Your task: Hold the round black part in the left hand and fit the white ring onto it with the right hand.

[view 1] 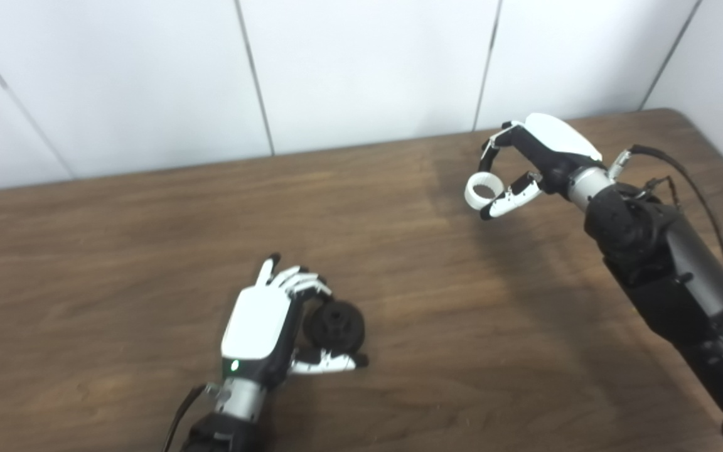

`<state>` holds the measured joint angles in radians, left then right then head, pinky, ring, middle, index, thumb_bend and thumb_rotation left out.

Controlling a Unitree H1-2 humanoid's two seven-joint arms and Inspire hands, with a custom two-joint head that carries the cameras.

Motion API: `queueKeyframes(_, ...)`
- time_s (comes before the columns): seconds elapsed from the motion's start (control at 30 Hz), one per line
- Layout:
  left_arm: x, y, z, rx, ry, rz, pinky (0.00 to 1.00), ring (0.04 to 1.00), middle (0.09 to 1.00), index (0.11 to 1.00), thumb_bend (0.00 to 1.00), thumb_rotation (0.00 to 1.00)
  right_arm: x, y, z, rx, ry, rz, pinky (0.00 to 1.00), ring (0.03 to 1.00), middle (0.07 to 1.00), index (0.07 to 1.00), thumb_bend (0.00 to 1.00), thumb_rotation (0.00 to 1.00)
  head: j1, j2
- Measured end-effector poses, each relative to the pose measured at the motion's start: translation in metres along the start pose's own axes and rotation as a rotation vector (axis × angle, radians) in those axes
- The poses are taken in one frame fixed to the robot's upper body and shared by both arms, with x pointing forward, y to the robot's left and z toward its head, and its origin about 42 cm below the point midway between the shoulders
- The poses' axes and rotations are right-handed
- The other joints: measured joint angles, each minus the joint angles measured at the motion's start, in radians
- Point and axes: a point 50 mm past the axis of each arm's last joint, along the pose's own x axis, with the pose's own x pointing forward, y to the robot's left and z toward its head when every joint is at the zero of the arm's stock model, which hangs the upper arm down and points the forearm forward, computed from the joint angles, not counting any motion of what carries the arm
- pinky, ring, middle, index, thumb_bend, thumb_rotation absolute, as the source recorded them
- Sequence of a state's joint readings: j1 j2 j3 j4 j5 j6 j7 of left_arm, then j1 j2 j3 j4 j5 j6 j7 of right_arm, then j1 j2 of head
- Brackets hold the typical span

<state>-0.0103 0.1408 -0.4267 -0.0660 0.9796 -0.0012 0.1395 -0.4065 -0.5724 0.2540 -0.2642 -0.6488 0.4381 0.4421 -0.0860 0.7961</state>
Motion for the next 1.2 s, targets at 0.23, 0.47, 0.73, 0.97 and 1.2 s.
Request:
queueKeyframes(0.23,0.001,-0.001,0.002,-0.002,0.003,-0.001,1.00,0.845,0.740,0.483,0.52,0.06,-0.020,0.017,0.033,0.029,-0.095,0.049,0.93,0.923,0.797,0.483,0.52,0.13,0.012,0.005)
queueKeyframes(0.47,0.002,-0.002,0.004,-0.003,0.013,0.000,1.00,0.849,0.745,0.483,0.52,0.06,-0.037,0.029,0.054,0.039,-0.165,0.086,1.00,0.946,0.812,0.483,0.52,0.13,0.025,0.006)
queueKeyframes(0.73,0.004,-0.004,0.006,0.001,0.008,-0.002,1.00,0.849,0.747,0.483,0.53,0.06,-0.044,0.042,0.076,0.087,-0.231,0.114,1.00,0.946,0.804,0.482,0.52,0.13,0.034,0.003)
queueKeyframes(0.97,0.005,-0.006,0.008,0.001,0.006,-0.002,1.00,0.851,0.747,0.483,0.52,0.06,-0.043,0.050,0.091,0.112,-0.267,0.122,1.00,0.953,0.812,0.483,0.52,0.13,0.043,0.002)
queueKeyframes(1.2,0.006,-0.006,0.009,-0.002,0.006,-0.002,1.00,0.850,0.746,0.482,0.52,0.06,-0.041,0.056,0.107,0.148,-0.300,0.119,1.00,0.963,0.821,0.482,0.52,0.13,0.060,0.000)
